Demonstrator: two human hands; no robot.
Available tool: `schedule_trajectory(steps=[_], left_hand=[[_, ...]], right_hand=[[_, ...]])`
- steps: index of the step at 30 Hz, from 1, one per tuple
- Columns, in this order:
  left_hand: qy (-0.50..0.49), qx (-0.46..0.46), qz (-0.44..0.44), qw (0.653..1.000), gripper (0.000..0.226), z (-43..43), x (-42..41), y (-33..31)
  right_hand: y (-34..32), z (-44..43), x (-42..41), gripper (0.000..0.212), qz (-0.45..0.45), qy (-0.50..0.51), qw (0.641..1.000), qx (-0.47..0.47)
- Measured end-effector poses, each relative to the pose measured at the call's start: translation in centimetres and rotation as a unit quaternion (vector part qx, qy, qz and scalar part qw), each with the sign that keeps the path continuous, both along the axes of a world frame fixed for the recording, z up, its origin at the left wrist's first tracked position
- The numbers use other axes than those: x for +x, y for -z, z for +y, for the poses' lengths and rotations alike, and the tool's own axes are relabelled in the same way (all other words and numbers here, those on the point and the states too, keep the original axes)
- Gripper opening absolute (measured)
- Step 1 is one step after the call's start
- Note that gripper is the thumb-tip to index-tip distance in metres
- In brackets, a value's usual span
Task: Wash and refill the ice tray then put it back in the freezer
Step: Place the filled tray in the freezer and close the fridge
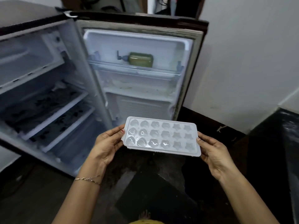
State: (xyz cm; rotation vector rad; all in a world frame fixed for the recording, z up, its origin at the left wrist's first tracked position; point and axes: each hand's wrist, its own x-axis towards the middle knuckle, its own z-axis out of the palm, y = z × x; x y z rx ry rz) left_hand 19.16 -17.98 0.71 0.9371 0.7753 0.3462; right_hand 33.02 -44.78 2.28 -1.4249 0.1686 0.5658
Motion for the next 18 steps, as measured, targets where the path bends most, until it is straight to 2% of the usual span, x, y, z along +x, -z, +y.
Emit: schedule_trajectory(steps=[8, 18], left_hand=[[-0.126, -0.031, 0.011, 0.991, 0.023, 6.1, -6.3, -0.1], [-0.301, -0.031, -0.005, 0.953, 0.028, 10.6, -10.4, -0.3]], right_hand=[[0.5, 10.6, 0.1, 0.023, 0.005, -0.114, 0.994, -0.001], [-0.2, 22.8, 2.5, 0.021, 0.009, -0.274, 0.962, 0.01]])
